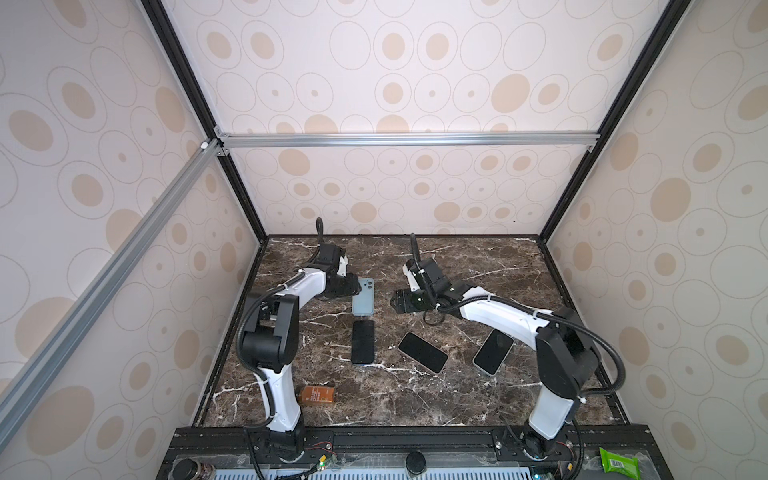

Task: Take the phone out of the phone case

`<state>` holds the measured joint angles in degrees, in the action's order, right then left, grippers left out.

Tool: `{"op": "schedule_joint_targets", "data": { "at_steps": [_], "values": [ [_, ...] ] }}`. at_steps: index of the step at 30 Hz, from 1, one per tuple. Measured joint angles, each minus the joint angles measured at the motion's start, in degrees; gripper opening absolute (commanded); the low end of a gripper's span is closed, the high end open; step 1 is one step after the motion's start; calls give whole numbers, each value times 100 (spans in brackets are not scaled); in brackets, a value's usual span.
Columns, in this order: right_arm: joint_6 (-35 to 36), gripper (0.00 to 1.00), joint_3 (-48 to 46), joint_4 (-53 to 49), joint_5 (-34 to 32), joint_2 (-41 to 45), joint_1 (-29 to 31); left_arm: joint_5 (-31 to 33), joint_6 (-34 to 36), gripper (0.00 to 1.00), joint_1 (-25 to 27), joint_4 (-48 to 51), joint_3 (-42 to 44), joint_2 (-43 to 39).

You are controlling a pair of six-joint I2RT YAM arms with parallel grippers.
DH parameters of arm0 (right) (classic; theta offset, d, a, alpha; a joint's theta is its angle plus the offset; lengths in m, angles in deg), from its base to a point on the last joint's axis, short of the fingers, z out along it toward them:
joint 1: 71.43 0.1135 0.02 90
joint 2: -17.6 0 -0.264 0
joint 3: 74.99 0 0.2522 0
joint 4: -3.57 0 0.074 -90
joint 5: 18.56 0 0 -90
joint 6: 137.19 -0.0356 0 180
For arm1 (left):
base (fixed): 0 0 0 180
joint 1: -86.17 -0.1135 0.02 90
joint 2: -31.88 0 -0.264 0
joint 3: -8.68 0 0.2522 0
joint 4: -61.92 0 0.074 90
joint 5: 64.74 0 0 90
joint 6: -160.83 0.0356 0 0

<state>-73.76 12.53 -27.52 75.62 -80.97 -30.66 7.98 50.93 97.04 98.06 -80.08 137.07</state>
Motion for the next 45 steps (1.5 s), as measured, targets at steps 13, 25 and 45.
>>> {"op": "schedule_joint_targets", "data": {
  "at_steps": [13, 25, 45],
  "values": [
    [-83, 81, -1862, -1891, -909, 2107, -243, 684, -146, 90, 2356, -1071, 1749, -2256],
    [-675, 100, -2868, -2708, -1176, 3624, -2632, 1300, -490, 99, 4424, -2503, 1585, -1082],
    [-1314, 98, -2468, -2144, -763, 1582, -3471, 1875, -730, 99, 5412, -4223, 1141, 136]
  ]
}}
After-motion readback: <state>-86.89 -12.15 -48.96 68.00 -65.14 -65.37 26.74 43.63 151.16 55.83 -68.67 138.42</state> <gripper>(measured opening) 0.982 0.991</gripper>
